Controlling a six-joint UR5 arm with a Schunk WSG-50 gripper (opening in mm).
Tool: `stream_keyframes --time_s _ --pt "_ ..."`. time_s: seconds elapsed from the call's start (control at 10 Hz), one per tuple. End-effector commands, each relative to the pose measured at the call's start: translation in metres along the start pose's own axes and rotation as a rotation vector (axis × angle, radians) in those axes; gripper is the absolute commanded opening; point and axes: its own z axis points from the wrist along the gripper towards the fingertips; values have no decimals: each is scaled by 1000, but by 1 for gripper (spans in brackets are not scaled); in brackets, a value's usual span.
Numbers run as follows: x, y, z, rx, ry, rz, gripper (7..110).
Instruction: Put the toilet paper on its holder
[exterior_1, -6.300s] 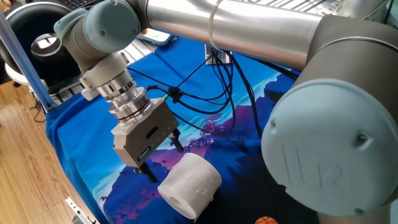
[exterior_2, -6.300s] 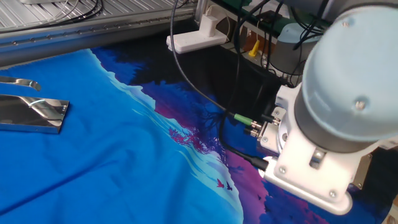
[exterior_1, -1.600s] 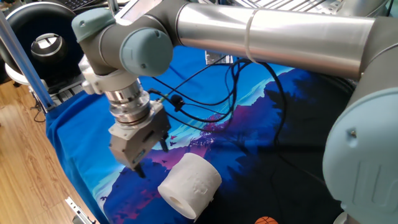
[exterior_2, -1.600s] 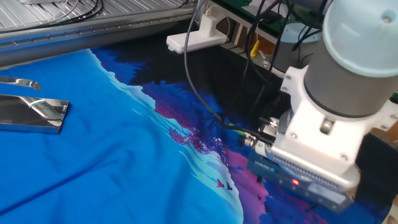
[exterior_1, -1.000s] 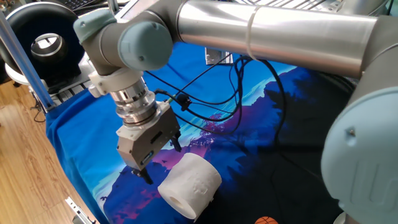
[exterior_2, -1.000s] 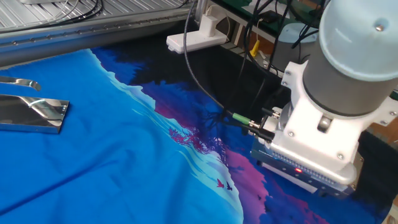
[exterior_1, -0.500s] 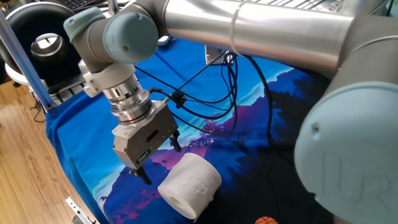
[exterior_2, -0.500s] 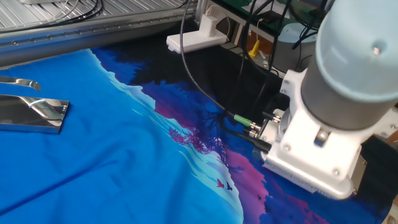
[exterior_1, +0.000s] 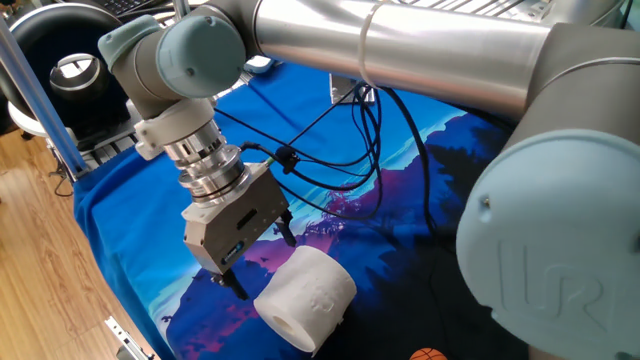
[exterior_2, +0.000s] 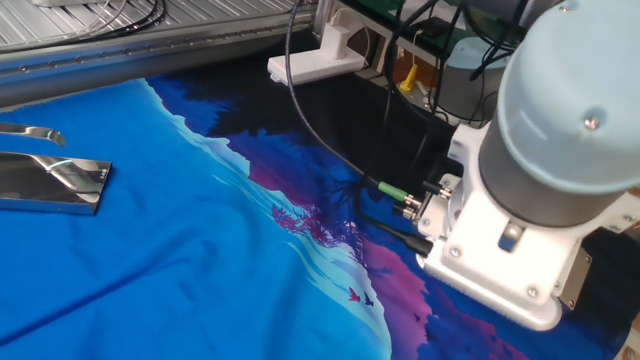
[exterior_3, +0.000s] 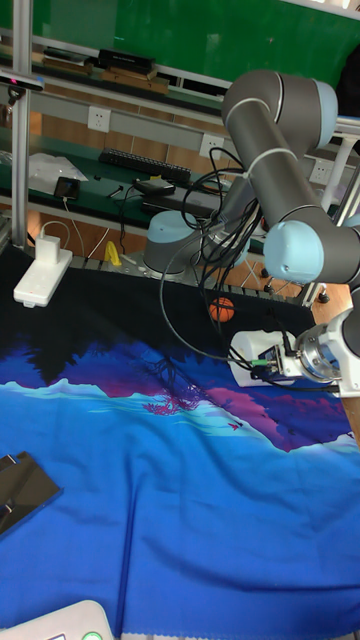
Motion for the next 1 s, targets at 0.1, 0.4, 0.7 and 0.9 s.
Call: stream_keyframes --time_s 0.1,0.4,0.7,0.9 --pt "4 0 6 -8 24 3 110" --pt "8 3 10 -12 41 4 110" --pt "14 0 13 -8 60 2 110" --pt "16 -1 14 -7 69 4 88"
